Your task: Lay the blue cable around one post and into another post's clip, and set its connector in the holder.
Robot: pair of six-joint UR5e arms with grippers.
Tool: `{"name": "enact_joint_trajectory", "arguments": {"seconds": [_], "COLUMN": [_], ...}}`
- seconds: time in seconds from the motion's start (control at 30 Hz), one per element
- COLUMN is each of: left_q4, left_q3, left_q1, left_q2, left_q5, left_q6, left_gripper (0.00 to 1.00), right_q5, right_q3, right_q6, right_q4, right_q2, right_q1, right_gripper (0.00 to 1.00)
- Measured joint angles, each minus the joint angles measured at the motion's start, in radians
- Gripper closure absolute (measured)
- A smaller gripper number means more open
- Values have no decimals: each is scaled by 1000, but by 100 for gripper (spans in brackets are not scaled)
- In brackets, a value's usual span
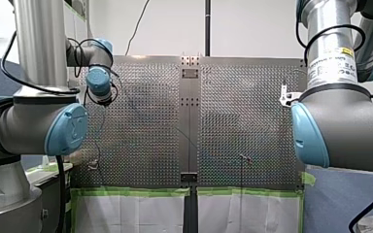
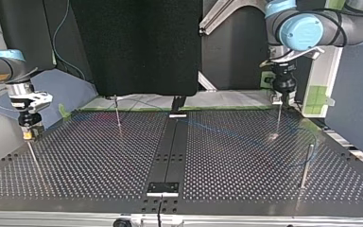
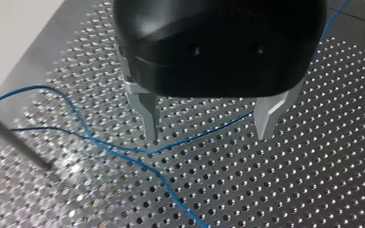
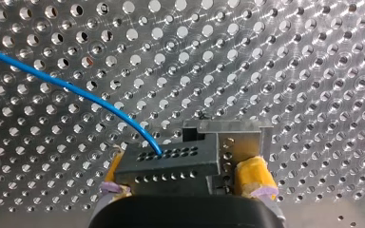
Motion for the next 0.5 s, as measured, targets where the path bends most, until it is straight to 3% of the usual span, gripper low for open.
{"name": "enact_joint_trajectory", "arguments": {"seconds": [0.07,0.1,0.13,0.17,0.2,0.23,0.27,0.4,0.47,0.5], "left_q4": [18,24,32,43,50,57,68,102,120,127], "left_q3": [0,0,0,-1,-1,-1,-1,-4,-12,-17], "left_q1": [-17,-24,-32,-42,-50,-57,-68,-102,-120,-127], "left_q2": [-17,-24,-32,-42,-50,-58,-68,-102,-120,-127], "left_q5": [-17,-23,-28,-33,-36,-38,-39,-41,-40,-38], "left_q6": [4,5,7,11,15,20,27,43,46,45], "left_gripper": [25,25,47,63,63,81,89,91,72,72], "right_q5": [0,0,0,0,0,0,0,0,0,0], "right_q3": [0,0,0,0,0,0,0,0,0,0], "right_q6": [0,0,0,0,0,0,0,0,0,0], "right_q4": [0,0,0,0,0,0,0,0,0,0], "right_q2": [0,0,0,0,0,0,0,0,0,0], "right_q1": [0,0,0,0,0,0,0,0,0,0], "right_gripper": [7,7,10,15,15,17,17,17,17,17]}}
